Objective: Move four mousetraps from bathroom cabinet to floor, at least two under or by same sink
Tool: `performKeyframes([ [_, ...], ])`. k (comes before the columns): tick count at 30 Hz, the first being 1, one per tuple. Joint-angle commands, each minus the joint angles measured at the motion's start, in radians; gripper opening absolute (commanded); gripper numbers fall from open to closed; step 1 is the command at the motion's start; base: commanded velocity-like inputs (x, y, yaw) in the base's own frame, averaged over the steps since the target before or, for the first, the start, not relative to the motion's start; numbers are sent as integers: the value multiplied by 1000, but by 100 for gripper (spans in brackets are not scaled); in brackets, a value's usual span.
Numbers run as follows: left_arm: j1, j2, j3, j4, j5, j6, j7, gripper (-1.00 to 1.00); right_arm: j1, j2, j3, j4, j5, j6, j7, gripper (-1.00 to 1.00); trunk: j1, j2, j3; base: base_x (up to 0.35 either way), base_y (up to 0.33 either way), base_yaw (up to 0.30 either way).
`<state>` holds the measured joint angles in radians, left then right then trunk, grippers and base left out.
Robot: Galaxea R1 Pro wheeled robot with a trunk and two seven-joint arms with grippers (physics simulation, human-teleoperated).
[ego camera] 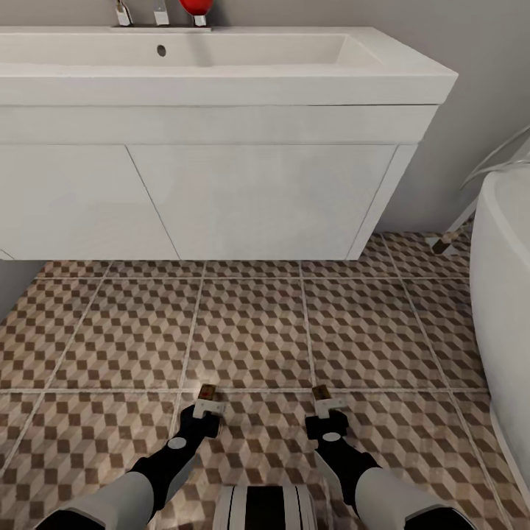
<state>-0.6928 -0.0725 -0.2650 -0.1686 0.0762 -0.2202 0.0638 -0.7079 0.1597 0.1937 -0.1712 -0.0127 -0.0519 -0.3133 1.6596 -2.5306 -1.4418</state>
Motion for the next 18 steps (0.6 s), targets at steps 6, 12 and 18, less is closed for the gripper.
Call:
performKeyframes([
  [6, -5, 42, -9, 4, 11, 38, -16, -100, -77, 15, 4, 8, -11, 26, -4, -100, 0, 0, -1, 0, 0, 0],
  [12, -9, 45, -8, -9, 13, 49, -34, -100, -132, 15, 3, 10, -9, 52, -7, -100, 0, 0, -1, 0, 0, 0],
  [18, -13, 49, -8, -26, 22, 51, -44, -100, -141, 15, 4, 12, -6, 47, -15, -100, 0, 0, -1, 0, 0, 0],
])
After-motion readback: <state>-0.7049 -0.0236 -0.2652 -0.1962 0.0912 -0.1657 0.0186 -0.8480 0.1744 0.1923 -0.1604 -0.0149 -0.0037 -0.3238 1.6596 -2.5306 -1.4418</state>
